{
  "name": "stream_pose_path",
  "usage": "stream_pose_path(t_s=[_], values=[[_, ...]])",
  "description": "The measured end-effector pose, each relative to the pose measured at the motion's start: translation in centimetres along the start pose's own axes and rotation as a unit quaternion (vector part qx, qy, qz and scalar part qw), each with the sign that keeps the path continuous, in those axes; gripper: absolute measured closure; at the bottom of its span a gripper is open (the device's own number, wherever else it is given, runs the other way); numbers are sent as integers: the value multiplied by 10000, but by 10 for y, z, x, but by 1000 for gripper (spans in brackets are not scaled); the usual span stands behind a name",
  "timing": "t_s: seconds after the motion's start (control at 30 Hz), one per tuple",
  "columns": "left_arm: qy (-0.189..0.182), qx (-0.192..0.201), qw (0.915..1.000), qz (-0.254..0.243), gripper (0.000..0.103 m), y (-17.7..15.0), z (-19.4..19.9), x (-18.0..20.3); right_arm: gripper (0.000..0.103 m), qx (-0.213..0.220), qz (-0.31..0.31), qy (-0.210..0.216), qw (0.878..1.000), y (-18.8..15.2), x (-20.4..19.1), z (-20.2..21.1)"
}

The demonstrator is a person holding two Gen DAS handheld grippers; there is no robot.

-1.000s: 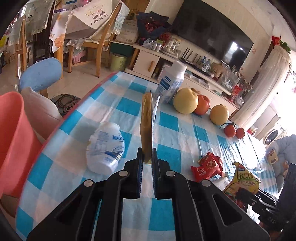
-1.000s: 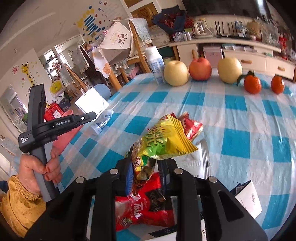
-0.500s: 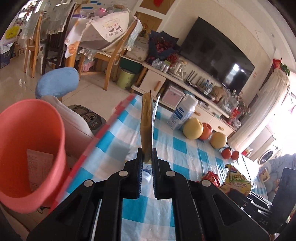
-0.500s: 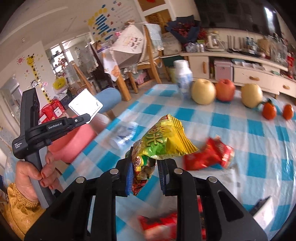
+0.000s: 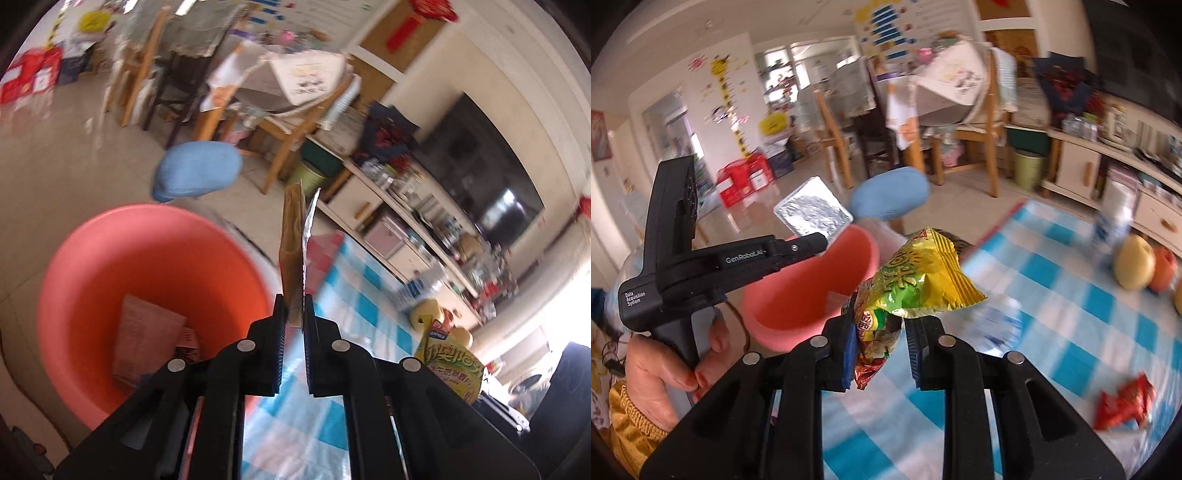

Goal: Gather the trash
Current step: 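Open both tools over the pink bucket to drop the wrappers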

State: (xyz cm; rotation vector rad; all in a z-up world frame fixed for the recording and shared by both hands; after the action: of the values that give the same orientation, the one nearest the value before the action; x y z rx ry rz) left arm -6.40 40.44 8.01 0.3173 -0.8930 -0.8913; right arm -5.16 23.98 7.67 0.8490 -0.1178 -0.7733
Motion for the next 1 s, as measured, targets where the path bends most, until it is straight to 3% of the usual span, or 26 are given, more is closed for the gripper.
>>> stream_pose_path(t_s=[0.33,0.4,0.43,0.47,0.5,0.57,0.63,0.8,1.0], values=[[244,-290,9931,1109,92,13,-10,-73,79,-529,619,248,9964,18,-53,-78],[313,-236,9921,1196,75,14,-10,-80,79,-598,638,309,9957,18,-58,-88],[388,-180,9916,1222,53,13,-7,-81,78,-655,626,354,9953,17,-61,-93],[463,-101,9911,1243,40,13,-4,-83,78,-708,599,405,9949,17,-62,-97],[578,2,9907,1232,38,15,-1,-85,77,-770,562,468,9943,16,-62,-102],[696,93,9906,1176,35,18,2,-86,69,-852,484,562,9936,14,-64,-107],[744,156,9900,1191,30,19,2,-88,46,-837,286,742,9933,12,-62,-106],[766,337,9893,1194,28,19,3,-84,32,-541,42,546,9970,9,-53,-83],[888,950,9897,606,22,21,10,-55,20,-244,-151,21,9996,-5,-39,-46]])
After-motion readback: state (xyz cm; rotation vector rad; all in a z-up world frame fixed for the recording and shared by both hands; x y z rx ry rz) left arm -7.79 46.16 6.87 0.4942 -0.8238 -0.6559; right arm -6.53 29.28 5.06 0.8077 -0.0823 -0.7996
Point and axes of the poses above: each gripper's, at about its wrist camera, not at the fingertips, and z roughly against the way its jaws point, x to its right, y to its top, the point moved 4 cm from there along -z, roughly the way its jaws point, and after that the axes turned 5 degrees about -x, right-handed, at the moved point
